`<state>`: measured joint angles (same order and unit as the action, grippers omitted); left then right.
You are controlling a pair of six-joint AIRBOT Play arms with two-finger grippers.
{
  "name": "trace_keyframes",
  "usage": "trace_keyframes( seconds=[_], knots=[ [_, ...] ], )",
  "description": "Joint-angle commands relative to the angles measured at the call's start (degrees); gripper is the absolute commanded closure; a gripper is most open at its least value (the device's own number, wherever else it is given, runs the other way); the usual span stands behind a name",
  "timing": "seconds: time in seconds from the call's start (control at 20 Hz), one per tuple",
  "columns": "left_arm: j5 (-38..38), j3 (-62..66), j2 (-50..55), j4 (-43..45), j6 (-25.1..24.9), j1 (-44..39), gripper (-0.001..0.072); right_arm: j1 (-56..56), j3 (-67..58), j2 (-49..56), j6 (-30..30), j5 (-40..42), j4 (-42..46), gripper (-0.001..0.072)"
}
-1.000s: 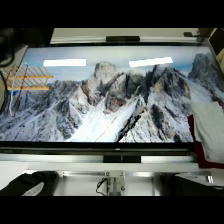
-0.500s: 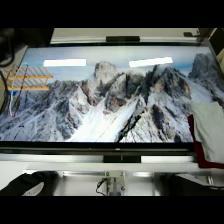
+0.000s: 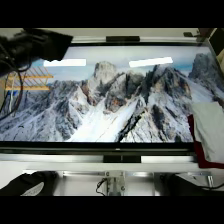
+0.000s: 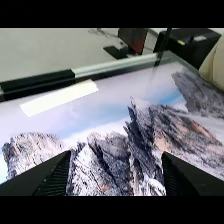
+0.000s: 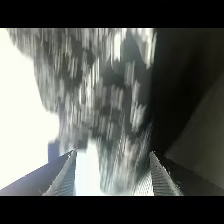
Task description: Fold the shirts.
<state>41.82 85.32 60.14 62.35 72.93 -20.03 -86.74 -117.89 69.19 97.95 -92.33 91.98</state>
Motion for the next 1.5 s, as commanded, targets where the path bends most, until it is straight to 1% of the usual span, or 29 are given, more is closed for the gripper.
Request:
trace_keyframes(
  seconds=[0.0, 0.05, 0.15, 0.2, 0.3, 0.35, 0.4, 0.5, 0.55, 0.6, 0.65, 0.7, 0.75, 0.8, 0.85, 0.95, 1.25, 1.45],
  knots=[
    [7.7, 0.0, 1.4, 2.3, 0.0, 0.0, 0.0051, 0.1, 3.1, -1.4, -0.2, -14.3, -12.4, 0.0148],
    [9.2, 0.0, 1.4, 4.0, 0.0, 0.0, 0.0051, 0.1, 5.6, -2.3, -0.9, -14.2, -16.2, 0.0147],
    [12.5, 0.0, 1.4, 7.3, 0.5, 0.0, 0.0051, 1.6, 10.9, -4.2, -3.6, -14.2, -18.1, 0.0148],
    [14.4, 0.0, 1.4, 9.3, 2.1, 0.0, 0.0051, 3.6, 13.7, -4.8, -4.7, -14.2, -18.2, 0.0148],
    [19.6, 0.0, 1.8, 14.6, 6.3, 0.0, 0.0052, 11.2, 20.7, -6.5, -5.9, -14.2, -18.2, 0.0149],
    [22.5, 0.0, 2.2, 17.7, 8.8, 0.0, 0.0102, 16.1, 23.9, -6.9, -6.0, -14.1, -18.3, 0.0150],
    [26.2, 0.0, 3.2, 21.4, 12.9, 0.0, 0.0165, 22.0, 26.7, -7.0, -6.0, -13.9, -18.2, 0.0150],
    [36.2, 0.0, 6.8, 28.0, 19.1, 0.0, 0.0169, 37.7, 30.9, -7.0, -4.9, -10.3, -17.5, 0.0150],
    [41.4, 0.0, 9.6, 30.6, 21.3, 0.0, 0.0169, 46.1, 31.7, -7.0, -4.9, -7.6, -16.5, 0.0150],
    [46.4, 0.0, 12.8, 32.7, 22.7, 0.0, 0.0167, 55.6, 31.7, -6.6, -4.8, -4.9, -13.7, 0.0148],
    [49.8, 0.0, 16.1, 33.5, 23.0, 0.0, 0.0165, 63.6, 31.7, -5.9, -4.3, -3.4, -9.7, 0.0086],
    [51.4, 0.0, 18.4, 33.4, 23.5, 0.0, 0.0156, 70.1, 31.7, -4.7, -3.2, -3.3, -6.4, 0.0058],
    [51.6, 0.0, 19.6, 33.4, 24.5, 0.0, 0.0156, 73.7, 31.7, -3.1, -3.1, -3.8, -6.7, 0.0058],
    [50.1, 0.0, 19.6, 33.4, 25.0, 0.0, 0.0156, 75.8, 31.7, -1.3, -3.0, -4.5, -9.0, 0.0058],
    [47.4, 0.0, 18.9, 33.1, 25.4, 0.0, 0.0156, 77.2, 31.7, -0.1, -3.1, -4.7, -11.0, 0.0058],
    [43.2, 0.0, 17.3, 33.0, 25.4, 0.0, 0.0156, 80.0, 31.7, 1.5, -3.1, -4.7, -12.2, 0.0058],
    [42.2, -1.2, 16.9, 32.8, 25.3, -0.5, 0.0156, 83.4, 31.7, 2.0, -3.1, -4.7, -12.3, 0.0059],
    [41.0, -6.2, 16.0, 32.8, 25.3, -0.5, 0.0156, 83.3, 31.7, 2.0, -3.1, -4.6, -12.2, 0.0058]
  ],
)
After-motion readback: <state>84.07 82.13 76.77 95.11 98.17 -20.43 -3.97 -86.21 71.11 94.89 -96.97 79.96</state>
